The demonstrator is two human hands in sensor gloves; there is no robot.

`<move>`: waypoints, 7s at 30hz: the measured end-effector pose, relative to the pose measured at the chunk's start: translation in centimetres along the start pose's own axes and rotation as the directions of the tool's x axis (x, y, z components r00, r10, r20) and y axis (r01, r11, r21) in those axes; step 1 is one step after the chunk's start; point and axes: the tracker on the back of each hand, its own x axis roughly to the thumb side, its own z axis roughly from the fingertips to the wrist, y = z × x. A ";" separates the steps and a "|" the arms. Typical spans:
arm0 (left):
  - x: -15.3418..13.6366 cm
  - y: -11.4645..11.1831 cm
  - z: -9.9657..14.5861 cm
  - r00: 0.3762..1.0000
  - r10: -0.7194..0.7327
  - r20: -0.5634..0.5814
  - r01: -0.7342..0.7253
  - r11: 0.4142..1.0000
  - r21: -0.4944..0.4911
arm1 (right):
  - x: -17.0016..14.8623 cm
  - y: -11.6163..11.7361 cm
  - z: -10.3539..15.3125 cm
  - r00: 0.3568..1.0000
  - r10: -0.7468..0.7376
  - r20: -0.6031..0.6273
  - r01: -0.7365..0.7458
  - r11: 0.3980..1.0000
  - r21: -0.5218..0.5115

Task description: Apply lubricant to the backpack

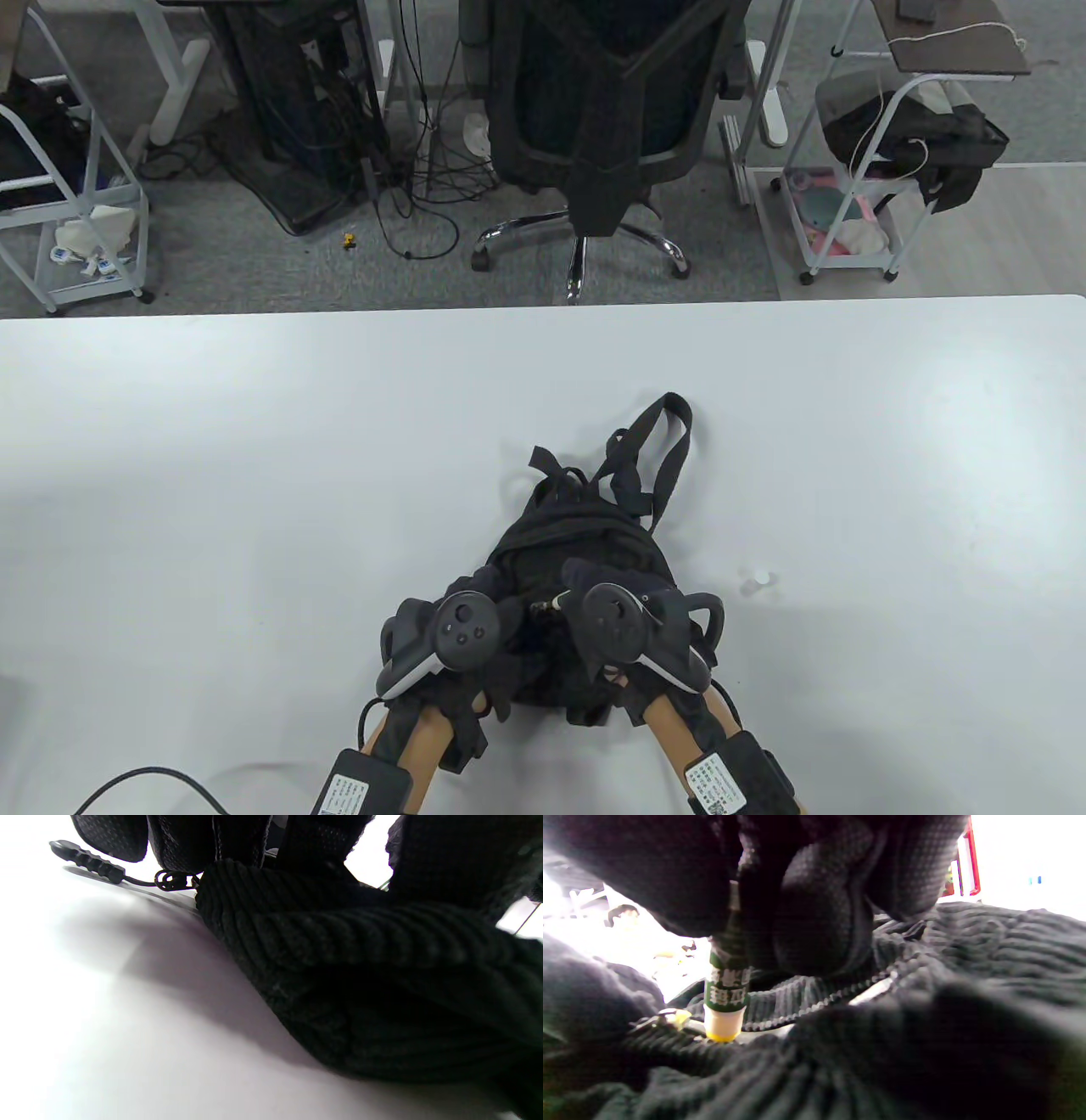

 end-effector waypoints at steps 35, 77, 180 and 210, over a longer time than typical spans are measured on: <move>1.4 4.5 1.9 0.687 0.562 0.462 -0.699 0.684 0.207 | -5.2 -3.4 3.3 0.640 -0.767 0.036 0.768 0.641 0.006; 2.2 4.4 2.5 0.771 0.440 0.460 -0.600 0.743 0.297 | -6.0 -1.6 3.0 0.571 -0.820 -0.030 0.820 0.568 0.068; 1.3 4.2 2.2 0.646 0.628 0.433 -0.755 0.609 0.242 | -5.2 -4.0 3.0 0.840 -0.540 0.051 0.537 0.841 0.064; -0.6 3.6 1.3 0.785 0.539 0.304 -0.616 0.732 0.291 | -15.7 -0.5 1.5 0.797 0.346 -0.495 -0.281 0.938 0.203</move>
